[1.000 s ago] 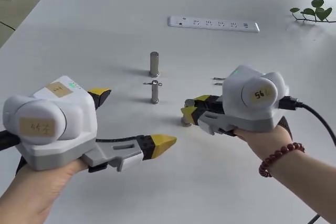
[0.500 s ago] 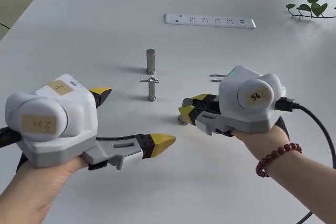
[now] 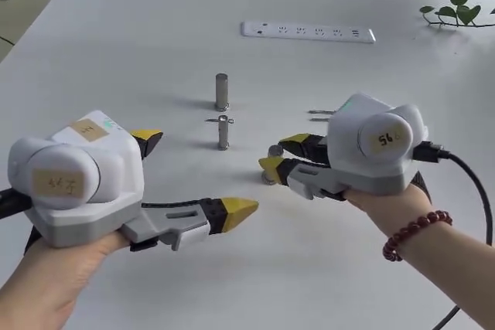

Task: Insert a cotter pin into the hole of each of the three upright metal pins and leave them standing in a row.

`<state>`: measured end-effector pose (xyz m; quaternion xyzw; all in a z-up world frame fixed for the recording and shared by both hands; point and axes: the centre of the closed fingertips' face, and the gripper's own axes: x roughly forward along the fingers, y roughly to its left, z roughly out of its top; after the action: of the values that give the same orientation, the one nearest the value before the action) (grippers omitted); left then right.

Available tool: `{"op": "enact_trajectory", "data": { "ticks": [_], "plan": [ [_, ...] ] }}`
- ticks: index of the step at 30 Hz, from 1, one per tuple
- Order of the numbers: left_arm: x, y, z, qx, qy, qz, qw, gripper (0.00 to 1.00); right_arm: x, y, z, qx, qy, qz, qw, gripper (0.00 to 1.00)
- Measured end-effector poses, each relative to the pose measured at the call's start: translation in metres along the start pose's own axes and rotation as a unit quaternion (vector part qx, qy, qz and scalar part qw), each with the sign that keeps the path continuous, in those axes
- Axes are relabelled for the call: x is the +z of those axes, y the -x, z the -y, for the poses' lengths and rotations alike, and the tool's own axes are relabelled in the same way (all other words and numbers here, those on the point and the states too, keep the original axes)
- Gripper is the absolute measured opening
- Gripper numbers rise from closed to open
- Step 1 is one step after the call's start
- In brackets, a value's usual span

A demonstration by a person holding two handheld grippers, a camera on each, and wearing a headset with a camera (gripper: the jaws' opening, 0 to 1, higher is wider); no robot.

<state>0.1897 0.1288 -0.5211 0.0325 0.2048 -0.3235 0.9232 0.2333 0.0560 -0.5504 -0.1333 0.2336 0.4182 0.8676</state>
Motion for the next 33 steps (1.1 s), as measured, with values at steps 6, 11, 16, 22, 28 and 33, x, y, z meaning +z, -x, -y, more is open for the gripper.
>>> {"op": "enact_trajectory", "data": {
  "ticks": [6, 11, 16, 22, 28, 33],
  "plan": [
    [0.001, -0.001, 0.000, 0.000, -0.001, 0.001, 1.0000, 0.96, 0.003, 0.011, 0.008, 0.000, -0.001, -0.001, 1.0000, 0.22],
    [0.001, -0.001, 0.000, 0.000, 0.000, 0.001, 1.0000, 0.95, 0.006, 0.019, 0.018, -0.004, -0.019, 0.002, 0.9998, 0.22],
    [0.001, -0.001, 0.000, 0.000, -0.001, 0.001, 1.0000, 0.95, 0.006, 0.022, 0.036, -0.018, -0.022, 0.000, 0.9996, 0.21],
    [0.001, -0.001, -0.001, 0.000, -0.001, 0.002, 1.0000, 0.95, 0.003, 0.025, 0.055, -0.027, -0.014, -0.020, 0.9993, 0.19],
    [0.002, -0.001, 0.000, -0.001, -0.002, 0.005, 1.0000, 0.95, -0.002, 0.019, 0.078, -0.032, -0.017, -0.039, 0.9986, 0.18],
    [0.001, -0.001, 0.001, -0.004, -0.003, 0.003, 1.0000, 0.94, -0.009, 0.015, 0.091, -0.036, -0.014, -0.063, 0.9973, 0.17]
  ]
}}
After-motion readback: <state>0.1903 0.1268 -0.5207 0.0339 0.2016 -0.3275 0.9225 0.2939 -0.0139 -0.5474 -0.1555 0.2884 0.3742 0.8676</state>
